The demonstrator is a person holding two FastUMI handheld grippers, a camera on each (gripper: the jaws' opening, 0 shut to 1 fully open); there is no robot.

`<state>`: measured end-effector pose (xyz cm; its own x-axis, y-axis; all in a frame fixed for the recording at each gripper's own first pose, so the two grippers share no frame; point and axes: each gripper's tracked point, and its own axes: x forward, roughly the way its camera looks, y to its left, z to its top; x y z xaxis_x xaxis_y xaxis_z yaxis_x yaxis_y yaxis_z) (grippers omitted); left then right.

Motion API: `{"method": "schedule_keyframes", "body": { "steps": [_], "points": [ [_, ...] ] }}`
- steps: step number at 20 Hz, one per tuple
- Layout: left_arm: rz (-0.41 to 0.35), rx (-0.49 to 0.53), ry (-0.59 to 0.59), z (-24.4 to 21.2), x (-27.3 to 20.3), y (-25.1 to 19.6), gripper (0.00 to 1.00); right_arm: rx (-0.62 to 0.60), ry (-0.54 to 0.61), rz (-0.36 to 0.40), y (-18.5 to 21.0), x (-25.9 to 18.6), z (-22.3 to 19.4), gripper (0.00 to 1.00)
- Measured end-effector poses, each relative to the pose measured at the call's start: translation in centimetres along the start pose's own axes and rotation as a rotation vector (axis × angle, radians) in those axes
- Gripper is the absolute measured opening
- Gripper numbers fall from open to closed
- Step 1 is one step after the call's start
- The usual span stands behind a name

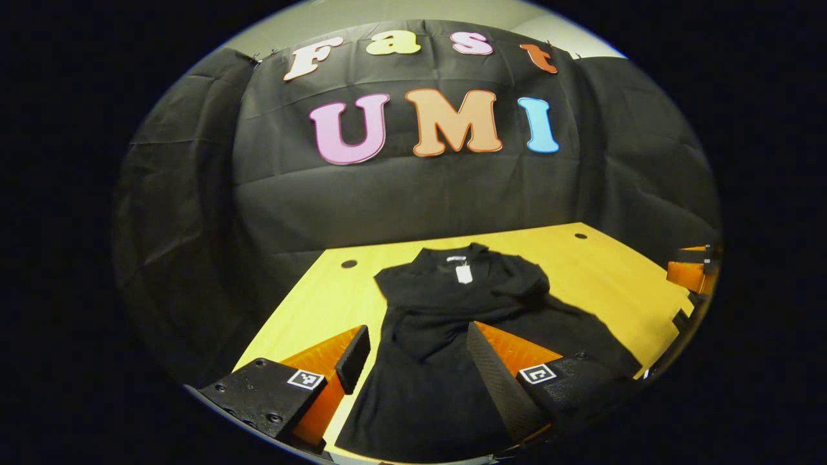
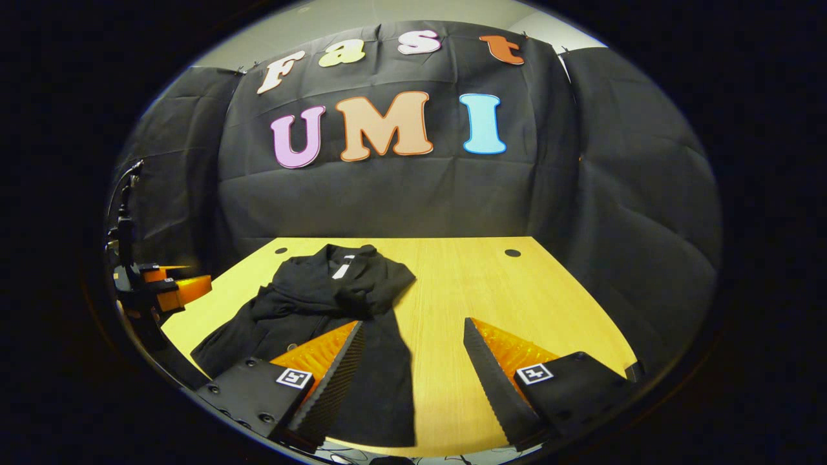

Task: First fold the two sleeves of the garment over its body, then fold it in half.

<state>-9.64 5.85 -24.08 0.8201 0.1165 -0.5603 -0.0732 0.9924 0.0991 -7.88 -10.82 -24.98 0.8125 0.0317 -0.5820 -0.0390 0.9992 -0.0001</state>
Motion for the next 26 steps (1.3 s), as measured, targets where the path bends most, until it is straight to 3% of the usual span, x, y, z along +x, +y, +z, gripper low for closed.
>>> {"method": "schedule_keyframes", "body": {
  "steps": [8, 16, 21, 24, 25, 26],
  "points": [
    [0.058, -0.047, 0.188, -12.2, -4.1, 4.5, 0.94, -0.023, 0.139, -0.042, 1.2, -2.0, -8.9, 0.99],
    [0.077, -0.073, 0.332, -18.9, -4.3, 6.0, 0.95, -0.06, 0.303, -0.082, 0.3, -1.1, -16.0, 0.99],
    [0.047, -0.128, 0.321, -19.2, -3.9, 5.7, 0.94, -0.037, 0.395, -0.077, 1.1, 0.3, -19.0, 1.0],
    [0.003, -0.119, 0.312, -19.1, -3.9, 4.9, 0.95, -0.007, 0.433, -0.036, 1.9, 0.3, -19.4, 0.98],
    [-0.026, -0.105, 0.294, -19.1, -3.6, 4.4, 0.93, 0.013, 0.438, -0.021, 2.2, 0.2, -19.5, 0.89],
    [-0.042, -0.09, 0.289, -19.0, -3.5, 3.9, 0.83, 0.021, 0.428, -0.012, 2.6, 0.6, -19.2, 0.86]
  ]
}}
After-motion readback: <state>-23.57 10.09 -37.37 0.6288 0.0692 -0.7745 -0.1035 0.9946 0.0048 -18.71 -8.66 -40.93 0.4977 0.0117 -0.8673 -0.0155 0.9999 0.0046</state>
